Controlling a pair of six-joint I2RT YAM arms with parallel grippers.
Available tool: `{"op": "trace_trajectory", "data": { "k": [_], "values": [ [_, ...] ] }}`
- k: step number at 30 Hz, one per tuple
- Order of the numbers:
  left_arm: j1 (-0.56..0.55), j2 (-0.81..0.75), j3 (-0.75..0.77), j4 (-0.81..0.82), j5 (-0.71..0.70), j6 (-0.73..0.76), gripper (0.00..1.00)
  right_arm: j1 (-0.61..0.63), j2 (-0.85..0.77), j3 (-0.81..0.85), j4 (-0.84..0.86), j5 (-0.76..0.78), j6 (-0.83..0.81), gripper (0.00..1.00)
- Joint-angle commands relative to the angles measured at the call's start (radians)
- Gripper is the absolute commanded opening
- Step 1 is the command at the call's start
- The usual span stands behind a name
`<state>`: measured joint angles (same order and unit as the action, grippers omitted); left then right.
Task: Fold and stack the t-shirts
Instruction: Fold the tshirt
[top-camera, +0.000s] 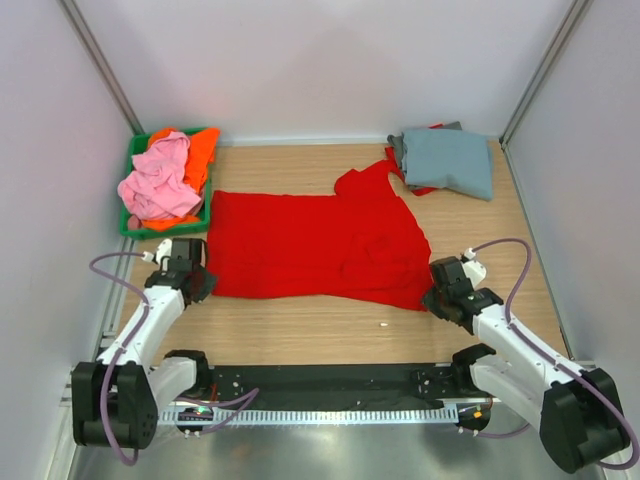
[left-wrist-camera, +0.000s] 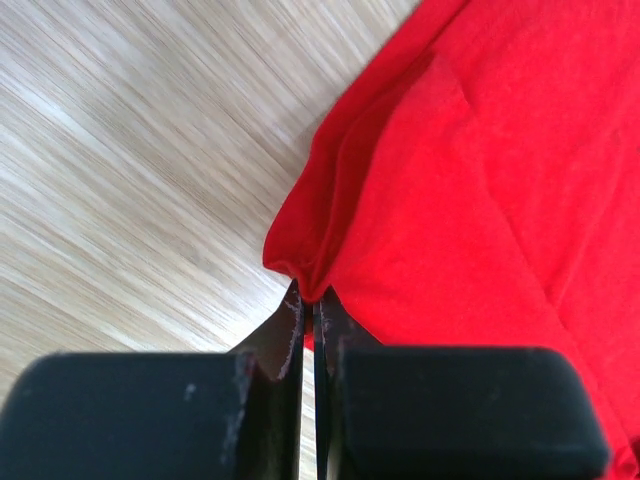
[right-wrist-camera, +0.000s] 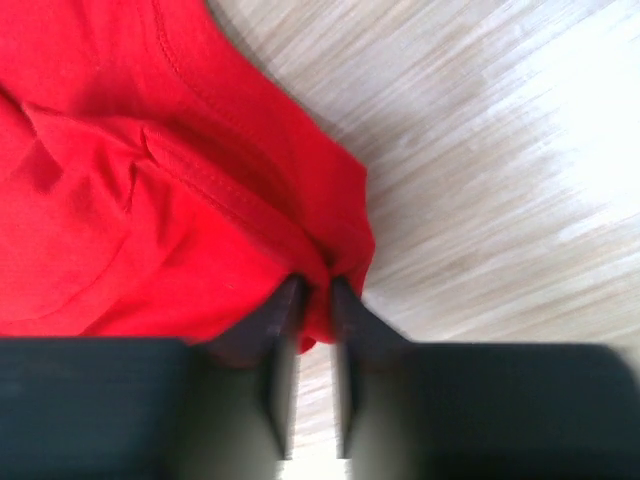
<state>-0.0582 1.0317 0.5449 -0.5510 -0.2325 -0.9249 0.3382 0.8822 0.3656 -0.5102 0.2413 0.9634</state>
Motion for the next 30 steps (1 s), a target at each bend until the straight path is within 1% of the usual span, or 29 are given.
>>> {"op": "trace_trajectory", "data": {
  "k": [1, 2, 3, 4, 5, 6, 7, 9, 10, 13, 17, 22, 24, 25, 26, 27, 28, 29, 30],
  "values": [
    [0.037, -0.013, 0.039, -0.030, -0.022, 0.035, 0.00, -0.005, 0.035, -0.007, 0.085, 0.038, -0.002, 0.19],
    [0.052, -0.018, 0.043, -0.035, -0.018, 0.046, 0.00, -0.005, 0.044, -0.001, 0.102, 0.035, -0.011, 0.06],
    [0.054, -0.022, 0.046, -0.044, -0.005, 0.049, 0.00, -0.005, 0.050, 0.009, 0.104, 0.039, -0.017, 0.01],
    [0.055, -0.034, 0.059, -0.055, -0.002, 0.052, 0.00, -0.007, 0.047, 0.044, 0.096, 0.053, -0.031, 0.01],
    [0.085, -0.042, 0.066, -0.078, -0.001, 0.060, 0.00, -0.007, 0.044, 0.068, 0.058, 0.068, -0.038, 0.01],
    [0.092, -0.051, 0.081, -0.092, 0.008, 0.061, 0.00, -0.008, 0.028, 0.097, 0.032, 0.120, -0.046, 0.01],
    [0.098, -0.061, 0.090, -0.104, 0.012, 0.064, 0.00, -0.007, 0.020, 0.161, 0.001, 0.148, -0.072, 0.01],
    [0.115, -0.081, 0.105, -0.134, 0.018, 0.066, 0.00, -0.008, 0.005, 0.231, -0.108, 0.223, -0.094, 0.01],
    [0.123, -0.085, 0.116, -0.144, 0.027, 0.061, 0.00, -0.010, -0.011, 0.284, -0.167, 0.286, -0.112, 0.01],
    [0.136, -0.094, 0.125, -0.174, 0.047, 0.046, 0.00, -0.011, -0.049, 0.343, -0.243, 0.367, -0.129, 0.01],
    [0.138, -0.120, 0.090, -0.171, 0.082, 0.012, 0.00, -0.011, -0.077, 0.319, -0.241, 0.327, -0.106, 0.01],
    [0.136, -0.136, 0.050, -0.187, 0.114, -0.029, 0.00, -0.014, -0.052, 0.220, -0.203, 0.244, -0.022, 0.03],
    [0.136, -0.140, 0.062, -0.202, 0.090, -0.035, 0.01, -0.021, -0.055, 0.182, -0.195, 0.245, 0.026, 0.09],
    [0.136, -0.140, 0.067, -0.216, 0.082, -0.038, 0.04, -0.025, -0.060, 0.168, -0.185, 0.248, 0.043, 0.20],
    [0.136, -0.140, 0.076, -0.224, 0.076, -0.040, 0.15, -0.048, -0.069, 0.158, -0.183, 0.251, 0.054, 0.28],
    [0.136, -0.142, 0.085, -0.231, 0.075, -0.040, 0.28, -0.062, -0.078, 0.145, -0.186, 0.253, 0.073, 0.42],
    [0.136, -0.144, 0.095, -0.237, 0.075, -0.037, 0.41, -0.076, -0.089, 0.141, -0.201, 0.259, 0.083, 0.70],
    [0.136, -0.148, 0.118, -0.256, 0.070, -0.028, 0.62, -0.097, -0.101, 0.134, -0.208, 0.260, 0.089, 0.82],
    [0.136, -0.150, 0.133, -0.268, 0.053, -0.019, 0.70, -0.106, -0.136, 0.127, -0.215, 0.269, 0.093, 0.92]
  ]
}}
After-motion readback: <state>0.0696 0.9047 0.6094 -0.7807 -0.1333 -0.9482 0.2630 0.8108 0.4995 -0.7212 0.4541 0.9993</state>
